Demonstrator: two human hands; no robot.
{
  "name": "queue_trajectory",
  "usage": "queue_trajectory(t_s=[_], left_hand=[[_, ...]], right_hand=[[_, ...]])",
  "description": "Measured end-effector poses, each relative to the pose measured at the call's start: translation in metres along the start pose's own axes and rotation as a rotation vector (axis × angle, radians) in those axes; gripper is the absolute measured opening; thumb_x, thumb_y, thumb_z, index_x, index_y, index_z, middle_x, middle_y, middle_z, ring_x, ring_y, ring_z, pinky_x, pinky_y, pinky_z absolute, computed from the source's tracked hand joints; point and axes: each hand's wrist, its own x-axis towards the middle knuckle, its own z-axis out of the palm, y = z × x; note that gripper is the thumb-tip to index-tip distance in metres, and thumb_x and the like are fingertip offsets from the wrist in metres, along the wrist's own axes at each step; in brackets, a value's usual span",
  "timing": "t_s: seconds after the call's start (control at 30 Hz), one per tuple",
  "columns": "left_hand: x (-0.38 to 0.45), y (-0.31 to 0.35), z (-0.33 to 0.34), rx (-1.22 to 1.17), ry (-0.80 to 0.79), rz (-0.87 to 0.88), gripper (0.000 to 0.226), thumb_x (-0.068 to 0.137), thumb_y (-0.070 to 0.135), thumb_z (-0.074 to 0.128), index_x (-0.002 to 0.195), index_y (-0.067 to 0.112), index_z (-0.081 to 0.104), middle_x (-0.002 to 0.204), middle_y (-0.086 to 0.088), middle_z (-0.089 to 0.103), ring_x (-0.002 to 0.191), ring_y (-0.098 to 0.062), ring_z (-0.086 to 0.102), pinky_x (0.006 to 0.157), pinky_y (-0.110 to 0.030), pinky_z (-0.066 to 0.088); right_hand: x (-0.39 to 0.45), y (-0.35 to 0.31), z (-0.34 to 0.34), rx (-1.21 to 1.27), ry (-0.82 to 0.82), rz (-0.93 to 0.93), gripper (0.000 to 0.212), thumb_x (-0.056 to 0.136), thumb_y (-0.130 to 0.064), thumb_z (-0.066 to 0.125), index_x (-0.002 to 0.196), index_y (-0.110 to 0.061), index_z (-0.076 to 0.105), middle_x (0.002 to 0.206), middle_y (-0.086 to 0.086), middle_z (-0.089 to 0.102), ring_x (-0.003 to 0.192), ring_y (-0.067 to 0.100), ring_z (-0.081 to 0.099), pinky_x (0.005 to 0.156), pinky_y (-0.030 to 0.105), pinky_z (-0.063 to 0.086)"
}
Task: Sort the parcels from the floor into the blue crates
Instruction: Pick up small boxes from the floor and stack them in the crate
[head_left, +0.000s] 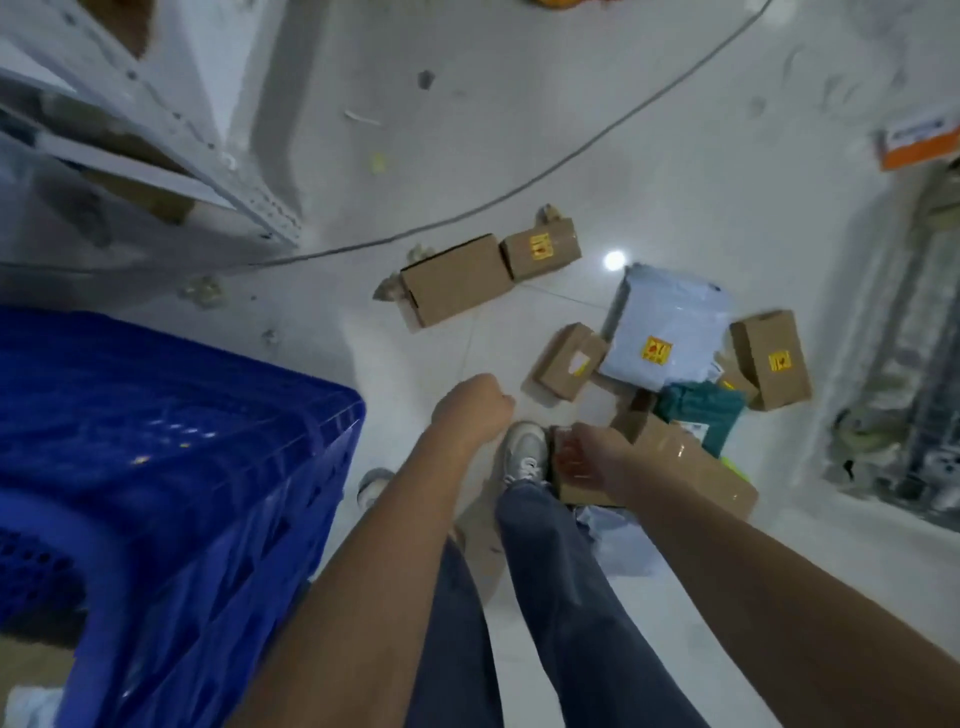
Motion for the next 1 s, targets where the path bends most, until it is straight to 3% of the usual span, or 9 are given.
queue_trajectory(t_s=[0.17,0.27,0.37,0.5,0.67,0.8,1.0], left_hand=[[0.048,-0.005,0.025,0.214,-0.098,-0.185,0.034,0.096,0.018,0.036,0.116,-0.003,0.053,0.12,-0.02,0.058,0.108,-0.034,0.056,0.09,-0.036,0.045],[0.074,0.003,0.037,0.302,-0.094,-0.183,0.031,0.095,0.018,0.036,0.114,0.0,0.053,0.119,-0.017,0.058,0.107,-0.031,0.056,0.086,-0.033,0.042],[0.101,0.016,0.046,0.352,-0.089,-0.148,0.031,0.096,0.019,0.035,0.118,0.004,0.05,0.121,-0.014,0.056,0.108,-0.029,0.054,0.088,-0.032,0.041],[0.149,0.036,0.06,0.31,-0.069,-0.065,0.032,0.096,0.024,0.04,0.124,0.012,0.049,0.123,-0.012,0.058,0.108,-0.029,0.056,0.087,-0.031,0.042],[0.211,0.047,0.094,0.254,-0.141,0.04,0.044,0.093,0.027,0.046,0.135,0.016,0.043,0.126,-0.013,0.058,0.113,-0.029,0.055,0.092,-0.032,0.041],[0.264,0.035,0.132,0.142,-0.165,0.003,0.053,0.091,0.029,0.051,0.14,0.013,0.038,0.135,-0.015,0.05,0.121,-0.03,0.051,0.096,-0.033,0.039],[0.322,0.006,0.173,0.008,-0.131,-0.006,0.064,0.085,0.023,0.062,0.141,0.011,0.035,0.14,-0.013,0.043,0.125,-0.028,0.047,0.096,-0.034,0.041]], right_hand=[[0.039,-0.019,-0.043,-0.132,-0.004,-0.146,0.022,0.095,-0.012,0.042,0.075,-0.007,0.05,0.066,0.011,0.055,0.058,0.023,0.053,0.054,0.027,0.045],[0.066,-0.03,-0.061,-0.113,-0.014,-0.214,0.014,0.094,-0.011,0.044,0.087,-0.004,0.053,0.066,0.01,0.056,0.058,0.022,0.053,0.056,0.029,0.043],[0.091,-0.034,-0.066,-0.18,-0.043,-0.248,0.016,0.094,-0.013,0.043,0.086,-0.007,0.055,0.067,0.007,0.056,0.06,0.019,0.052,0.055,0.027,0.043],[0.135,-0.036,-0.07,-0.143,-0.043,-0.215,0.016,0.094,-0.014,0.042,0.085,-0.007,0.053,0.072,0.01,0.058,0.065,0.022,0.054,0.061,0.031,0.047],[0.194,-0.035,-0.057,-0.056,0.068,-0.211,0.028,0.093,-0.021,0.046,0.112,-0.002,0.052,0.101,0.014,0.057,0.104,0.035,0.058,0.093,0.049,0.048],[0.247,-0.028,-0.038,0.043,0.121,-0.147,0.046,0.092,-0.026,0.048,0.131,-0.004,0.043,0.125,0.015,0.054,0.113,0.032,0.053,0.098,0.048,0.045],[0.313,-0.019,-0.023,0.258,0.146,-0.09,0.044,0.093,-0.02,0.046,0.134,-0.005,0.037,0.123,0.014,0.051,0.105,0.029,0.052,0.094,0.043,0.048]])
